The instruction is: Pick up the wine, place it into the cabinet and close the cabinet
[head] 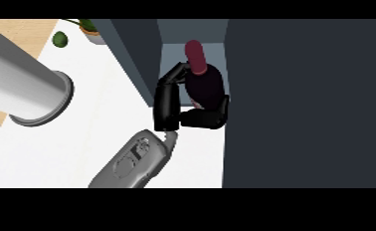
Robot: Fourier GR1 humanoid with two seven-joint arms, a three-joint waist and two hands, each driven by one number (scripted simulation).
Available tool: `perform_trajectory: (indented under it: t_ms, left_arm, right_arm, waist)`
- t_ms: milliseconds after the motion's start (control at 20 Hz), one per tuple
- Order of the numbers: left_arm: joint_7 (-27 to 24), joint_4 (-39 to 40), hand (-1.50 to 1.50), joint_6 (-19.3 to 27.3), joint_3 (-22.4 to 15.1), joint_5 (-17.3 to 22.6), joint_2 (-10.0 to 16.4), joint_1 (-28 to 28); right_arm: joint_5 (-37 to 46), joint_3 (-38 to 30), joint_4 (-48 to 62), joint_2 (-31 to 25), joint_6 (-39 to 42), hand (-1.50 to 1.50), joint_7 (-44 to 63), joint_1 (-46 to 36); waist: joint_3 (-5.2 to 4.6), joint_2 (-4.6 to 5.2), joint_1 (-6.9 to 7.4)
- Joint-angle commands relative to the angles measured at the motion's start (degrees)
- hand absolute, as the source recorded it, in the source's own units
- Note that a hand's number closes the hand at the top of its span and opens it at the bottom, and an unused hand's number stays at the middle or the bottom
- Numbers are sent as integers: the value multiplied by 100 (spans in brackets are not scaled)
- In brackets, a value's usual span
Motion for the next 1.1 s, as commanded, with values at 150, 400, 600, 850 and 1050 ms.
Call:
perform_trajectory:
  t_ms: [150,400,600,850,1050]
  left_arm:
    - [-748,399,150,-412,490,107,-2,370]
    - [-788,843,150,-682,893,196,-3,-38]
    - [-605,1235,150,-722,1015,392,-3,-506]
    - [-381,1404,150,-845,1013,539,-3,-808]
    - [-521,2309,150,-1043,1455,885,-3,-1454]
  right_arm:
    - [-481,-149,-815,-57,-78,-150,275,152]
    - [-471,-11,-737,19,-44,-150,255,209]
    - [-422,48,-661,50,-308,-150,540,-133]
    - [-477,114,-1072,104,-83,-150,318,534]
    - [-552,-12,-710,78,-91,-150,231,281]
  waist:
    - [-1,-3,22]
    - [-1,-1,25]
    - [-2,3,11]
    - [1,-9,-31]
    - [0,10,-48]
